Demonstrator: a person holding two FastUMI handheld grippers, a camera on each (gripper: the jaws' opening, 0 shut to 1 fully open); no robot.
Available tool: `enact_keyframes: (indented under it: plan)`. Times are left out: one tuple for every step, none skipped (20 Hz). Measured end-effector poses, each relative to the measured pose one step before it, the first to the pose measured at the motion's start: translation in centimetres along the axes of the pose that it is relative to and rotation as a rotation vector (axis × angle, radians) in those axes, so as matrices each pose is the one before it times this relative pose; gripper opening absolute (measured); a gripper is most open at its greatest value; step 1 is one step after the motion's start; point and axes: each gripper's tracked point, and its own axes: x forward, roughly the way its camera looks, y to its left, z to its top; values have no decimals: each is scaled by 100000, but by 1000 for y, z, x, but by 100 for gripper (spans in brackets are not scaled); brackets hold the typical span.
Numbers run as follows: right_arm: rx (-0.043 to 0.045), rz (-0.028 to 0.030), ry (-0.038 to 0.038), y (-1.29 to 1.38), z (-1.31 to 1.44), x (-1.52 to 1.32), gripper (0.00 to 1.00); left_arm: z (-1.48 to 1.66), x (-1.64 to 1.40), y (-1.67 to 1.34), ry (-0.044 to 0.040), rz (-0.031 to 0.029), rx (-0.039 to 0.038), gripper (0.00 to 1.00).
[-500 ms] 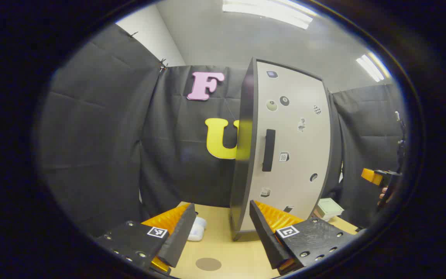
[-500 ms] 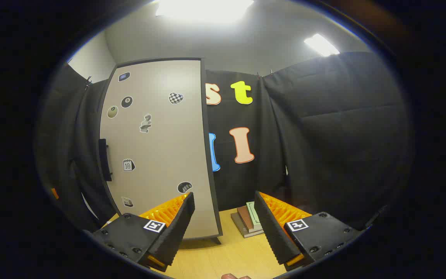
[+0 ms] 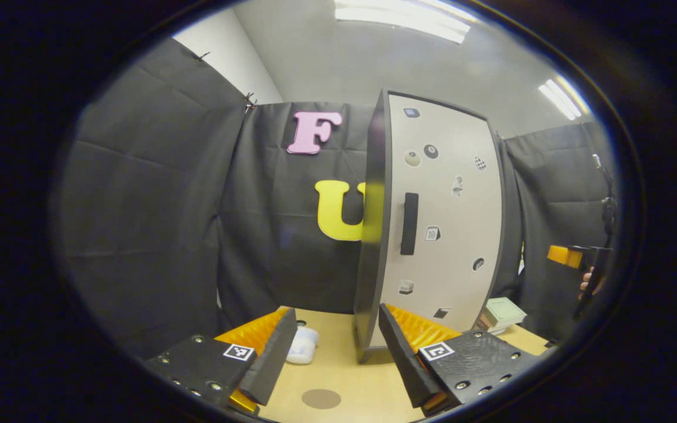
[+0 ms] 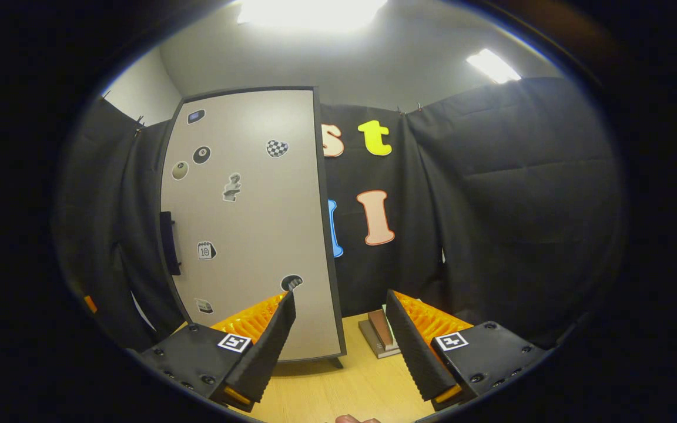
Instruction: Open the cabinet door with the right hand, grasp the bottle in the cabinet with the left hand and place it on the coaster, then close the cabinet door with the right hand.
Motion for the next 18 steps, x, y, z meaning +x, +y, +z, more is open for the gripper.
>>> enact_keyframes:
  plan:
    - [191, 782, 402, 154, -5, -100, 98, -206, -223, 252, 281, 420, -1067, 88]
    - [-114, 707, 521, 110, 11, -84, 98, -97, -171, 203, 262, 196, -1207, 88]
    - [-701, 143, 365, 41, 103, -50, 98, -326, -53, 194, 463, 353, -979, 88]
    - [-1177, -223, 503, 29, -5, 78, 98, -120, -83, 308, 391, 547, -668, 86]
    - [-1476, -6, 601, 424, 158, 255, 98, -286, -150, 317, 397, 447, -408, 86]
    - [-833, 422, 102, 617, -61, 212, 98, -105, -135, 259, 139, 367, -173, 86]
    - [-422, 692, 327, 412, 167, 0, 98, -84, -86, 200, 69, 138, -78, 84]
    - [247, 1016, 451, 512, 105, -102, 98, 7, -75, 71, -160, -302, -146, 84]
    - [582, 1958, 715, 851, 253, 124, 98, -52, -91, 75, 72, 51, 95, 86]
    - [632, 1649, 175, 748, 335, 245, 98, -51, -118, 254, 113, 415, 260, 84]
    - [280, 2093, -435, 919, 673, 458, 98, -57, -92, 249, 9, 384, 463, 86]
    - [119, 1983, -414, 814, 567, 571, 98, 59, -137, 189, -1, 459, 515, 86]
    - [389, 2181, -282, 889, 724, 628, 98, -102, -183, 195, -117, 599, 661, 86]
    - [1156, 2869, -565, 1039, 698, 611, 98, 24, -140, 287, -40, 439, 422, 84]
    - [1777, 2654, -1603, 985, 1062, 523, 98, -201, -41, 113, 47, 99, 557, 84]
    - [1989, 2758, -2294, 1177, 1312, 741, 98, -28, -220, 339, 138, 291, 885, 84]
    - [788, 1872, -901, 842, 833, 666, 98, -77, -159, 615, 179, 1421, 898, 86]
    - [334, 1806, -726, 1005, 897, 743, 98, 49, -28, 729, -82, 1482, 401, 88]
